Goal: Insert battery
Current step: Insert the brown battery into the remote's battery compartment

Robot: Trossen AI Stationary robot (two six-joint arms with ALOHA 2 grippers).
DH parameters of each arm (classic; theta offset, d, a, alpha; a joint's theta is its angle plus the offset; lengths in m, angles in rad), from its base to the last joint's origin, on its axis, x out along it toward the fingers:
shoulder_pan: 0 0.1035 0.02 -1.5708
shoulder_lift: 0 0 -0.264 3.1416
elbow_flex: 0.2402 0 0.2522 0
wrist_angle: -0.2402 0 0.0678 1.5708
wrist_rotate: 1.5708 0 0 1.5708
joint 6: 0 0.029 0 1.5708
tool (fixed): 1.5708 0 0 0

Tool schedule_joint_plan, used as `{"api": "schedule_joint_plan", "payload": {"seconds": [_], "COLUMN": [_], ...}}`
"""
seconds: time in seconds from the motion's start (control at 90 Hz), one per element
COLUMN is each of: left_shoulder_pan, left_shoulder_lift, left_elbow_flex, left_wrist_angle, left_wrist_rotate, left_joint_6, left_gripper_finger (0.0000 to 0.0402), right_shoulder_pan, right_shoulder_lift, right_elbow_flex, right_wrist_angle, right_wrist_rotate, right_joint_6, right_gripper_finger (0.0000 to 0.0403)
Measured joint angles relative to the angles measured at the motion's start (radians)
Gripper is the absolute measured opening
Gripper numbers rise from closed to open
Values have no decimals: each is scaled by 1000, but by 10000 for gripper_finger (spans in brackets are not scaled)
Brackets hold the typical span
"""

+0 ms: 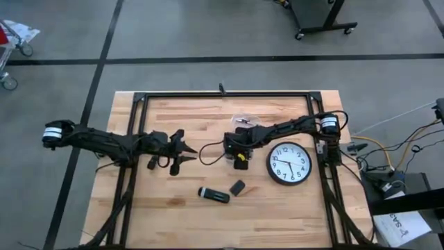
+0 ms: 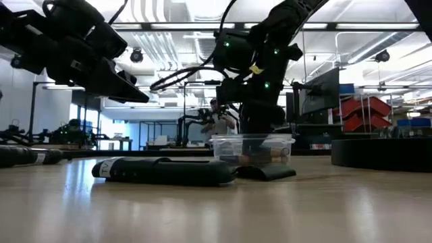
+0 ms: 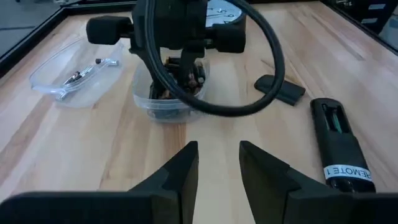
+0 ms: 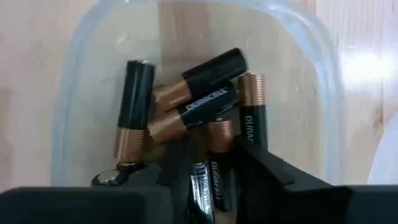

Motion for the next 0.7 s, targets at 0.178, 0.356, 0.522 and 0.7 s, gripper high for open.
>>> {"api": "schedule_joint_plan", "payload": {"seconds": [0.178,0.356,0.522,0.7], "left_shoulder_pan": [0,0,0,0], "left_shoulder_lift": [0,-1,-1,-1], "left_elbow_flex": [0,0,0,0], "left_wrist_angle": [-1,-1,-2,0], "left_wrist_rotate": [0,0,0,0], "left_joint_6": [0,-10,-11,-5], "left_gripper_finger": [98,98,98,98], "right_shoulder_pan": [-1,0,-1,-1], "right_shoulder_lift": [13,50,65,44], "right_elbow_flex": [2,3,3,1], "right_wrist_angle": [14,19,22,19], "right_wrist_rotate": [5,6,-15,-14], "right_joint_6": [16,18,29,44], "right_gripper_finger": [43,38,54,19]}}
